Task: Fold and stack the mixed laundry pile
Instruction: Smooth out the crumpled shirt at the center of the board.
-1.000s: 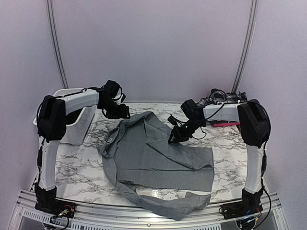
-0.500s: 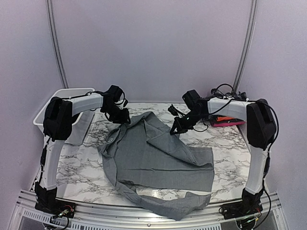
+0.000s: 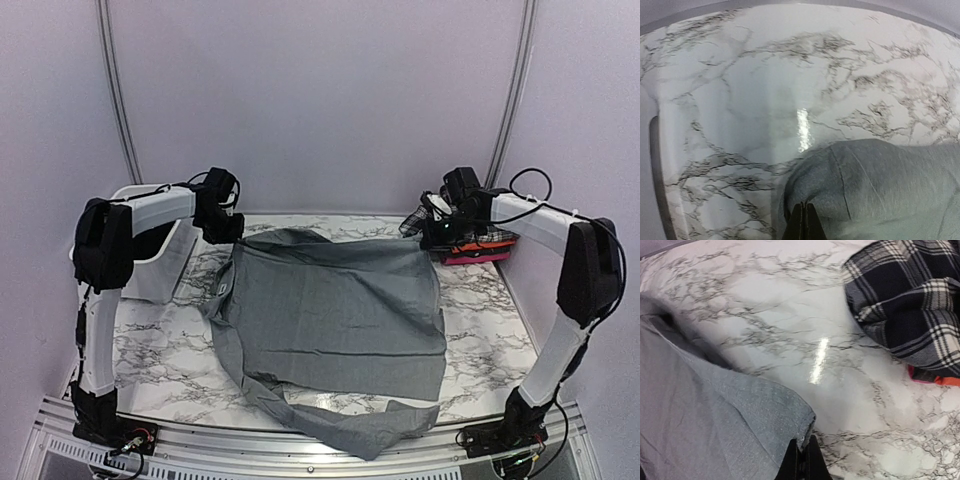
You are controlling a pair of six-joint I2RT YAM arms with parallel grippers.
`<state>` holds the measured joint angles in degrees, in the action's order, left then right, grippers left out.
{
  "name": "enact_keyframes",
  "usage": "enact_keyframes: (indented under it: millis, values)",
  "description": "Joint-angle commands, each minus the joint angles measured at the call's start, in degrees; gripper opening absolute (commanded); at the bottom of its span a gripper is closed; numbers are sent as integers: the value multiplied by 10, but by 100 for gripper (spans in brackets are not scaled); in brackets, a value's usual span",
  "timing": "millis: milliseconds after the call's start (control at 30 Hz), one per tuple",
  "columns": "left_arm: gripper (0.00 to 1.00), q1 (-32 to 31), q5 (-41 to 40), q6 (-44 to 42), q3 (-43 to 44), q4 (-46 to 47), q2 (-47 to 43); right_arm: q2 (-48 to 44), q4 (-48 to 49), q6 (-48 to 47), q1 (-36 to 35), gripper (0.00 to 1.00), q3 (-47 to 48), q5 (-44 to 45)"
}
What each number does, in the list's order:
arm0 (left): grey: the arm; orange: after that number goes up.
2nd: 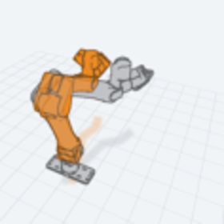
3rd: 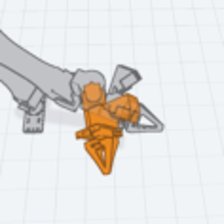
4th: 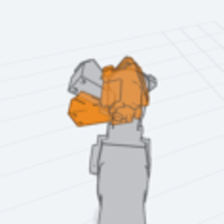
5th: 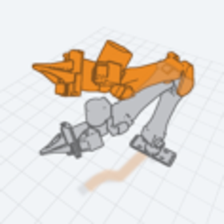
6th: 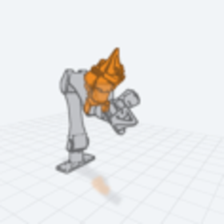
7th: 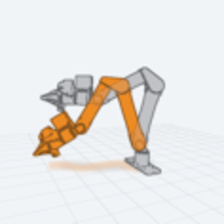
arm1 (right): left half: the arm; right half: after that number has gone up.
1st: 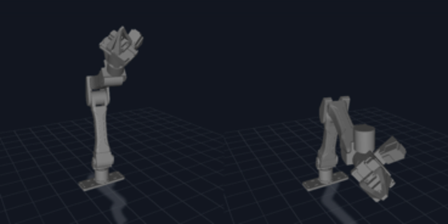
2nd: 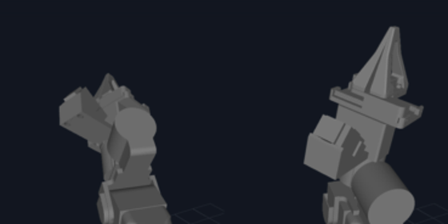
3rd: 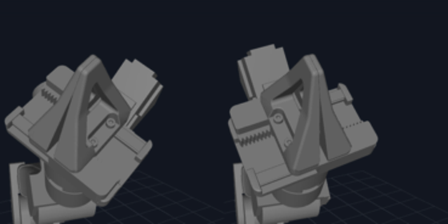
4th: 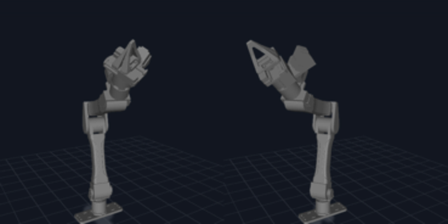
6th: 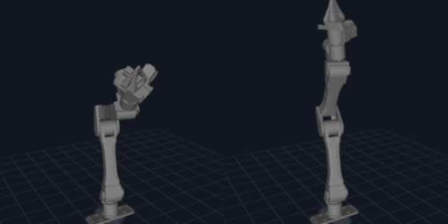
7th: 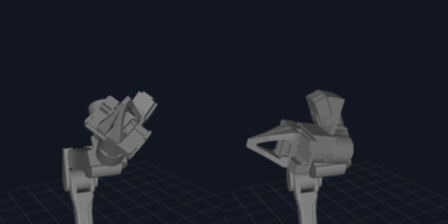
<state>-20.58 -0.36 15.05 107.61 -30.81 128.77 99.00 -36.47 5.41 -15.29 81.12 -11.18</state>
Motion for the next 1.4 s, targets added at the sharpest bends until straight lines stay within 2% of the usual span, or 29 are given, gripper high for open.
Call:
enact_keyframes:
  millis: [0,100,233,367,400,467,500,633,733,900,1067,1200,1367]
  values:
    - [0,18,-112,14,-16,14,-41,48,38,9,17,0,27,87]
    - [0,27,-139,24,-18,14,-44,95,43,14,17,0,73,129]
    - [0,30,-134,10,-4,12,-31,154,55,0,18,0,147,162]
    - [0,32,-140,3,31,6,-11,224,27,-19,18,2,275,198]
    - [9,32,-137,1,41,3,-8,244,5,-21,18,14,314,197]
    - [37,31,-130,-3,52,-1,-19,268,-48,-23,17,42,378,180]
    - [52,30,-124,-6,47,0,-30,265,-62,-22,15,49,386,165]
    - [79,15,-111,-35,6,0,-89,191,-40,-28,1,55,300,80]
    - [89,-6,-91,-55,-50,0,-146,120,-26,-22,-18,56,215,22]
    - [90,-52,-69,-47,-191,0,-234,36,-13,-18,-62,54,75,-67]
    - [80,-100,-34,-42,-313,3,-280,-6,39,11,-99,52,-68,-144]
    - [74,-124,-21,-31,-356,7,-264,2,92,38,-111,51,-150,-180]
    - [71,-96,-112,8,-352,-28,-231,61,103,41,-111,49,-194,-164]
